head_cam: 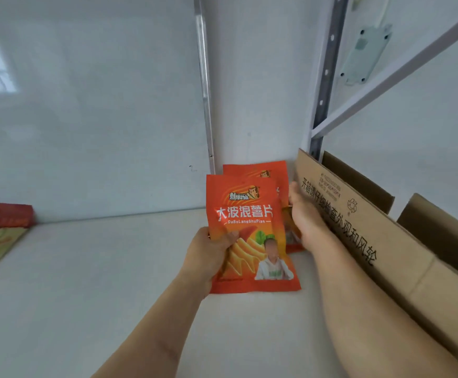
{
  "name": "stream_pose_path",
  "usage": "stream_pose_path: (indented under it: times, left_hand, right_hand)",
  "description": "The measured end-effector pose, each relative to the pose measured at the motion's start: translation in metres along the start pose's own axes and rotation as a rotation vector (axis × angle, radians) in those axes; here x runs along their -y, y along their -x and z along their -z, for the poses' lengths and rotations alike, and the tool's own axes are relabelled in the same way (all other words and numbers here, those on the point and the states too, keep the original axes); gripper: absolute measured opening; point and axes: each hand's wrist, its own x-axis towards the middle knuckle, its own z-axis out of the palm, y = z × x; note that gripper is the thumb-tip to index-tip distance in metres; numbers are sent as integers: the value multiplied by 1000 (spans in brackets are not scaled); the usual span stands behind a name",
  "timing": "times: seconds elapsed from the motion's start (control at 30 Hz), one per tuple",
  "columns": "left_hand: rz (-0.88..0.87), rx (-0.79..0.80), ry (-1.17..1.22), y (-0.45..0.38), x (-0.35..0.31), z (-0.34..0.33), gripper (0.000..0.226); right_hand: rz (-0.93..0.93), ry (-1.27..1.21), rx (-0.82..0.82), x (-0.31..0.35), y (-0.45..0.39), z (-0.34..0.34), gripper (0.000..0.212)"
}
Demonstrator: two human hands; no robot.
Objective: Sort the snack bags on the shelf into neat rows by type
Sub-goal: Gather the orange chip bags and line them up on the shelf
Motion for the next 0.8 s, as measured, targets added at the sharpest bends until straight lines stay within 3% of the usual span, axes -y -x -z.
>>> stream_pose_path:
  times: [0.1,0.3,0.53,0.63,0.7,0.8]
  left_hand:
    - [-46,-157,-94,-12,3,-17,32]
    - [-43,-265,-79,-22,3,-47,29]
    - [-53,-299,-95,-27,2,-44,37]
    - [-72,-329,-157,-23,-2,-32,49]
    - [-145,-371,-340,-16,-3,-18,46]
    - [-259,-416,-722,-2,0,14,39]
  right_hand:
    - [71,-21,97,1,-2,4,45]
    - [176,65,118,-11,-12,3,25]
    - [207,186,76,-14,-25,-2,28]
    - [233,419,-25,-8,-25,-5,39]
    - [279,658,-135,2,-13,-8,51]
    - [564,994,-253,16,25,-25,51]
